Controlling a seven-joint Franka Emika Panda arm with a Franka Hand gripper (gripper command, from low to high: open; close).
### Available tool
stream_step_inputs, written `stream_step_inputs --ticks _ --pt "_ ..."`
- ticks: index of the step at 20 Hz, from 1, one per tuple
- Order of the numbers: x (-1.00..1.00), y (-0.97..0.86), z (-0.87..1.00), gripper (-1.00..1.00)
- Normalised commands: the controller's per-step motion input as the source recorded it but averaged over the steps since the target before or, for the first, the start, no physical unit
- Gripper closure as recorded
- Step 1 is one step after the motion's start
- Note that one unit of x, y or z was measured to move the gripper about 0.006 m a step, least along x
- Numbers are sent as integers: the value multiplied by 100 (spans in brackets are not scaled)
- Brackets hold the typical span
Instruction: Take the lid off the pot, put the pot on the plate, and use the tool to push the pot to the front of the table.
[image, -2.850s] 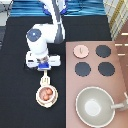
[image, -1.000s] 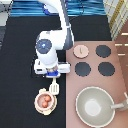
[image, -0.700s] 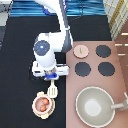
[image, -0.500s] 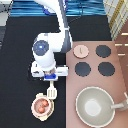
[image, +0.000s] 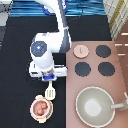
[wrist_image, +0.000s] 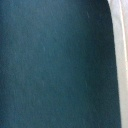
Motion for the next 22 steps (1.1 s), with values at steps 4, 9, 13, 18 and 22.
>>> stream_step_inputs --ticks 4,9,13,18,22 --pt "-63 -23 -5 100" --pt "44 -17 -4 100" --pt "75 -1 6 100" --pt "87 3 18 100" --pt "96 9 20 100"
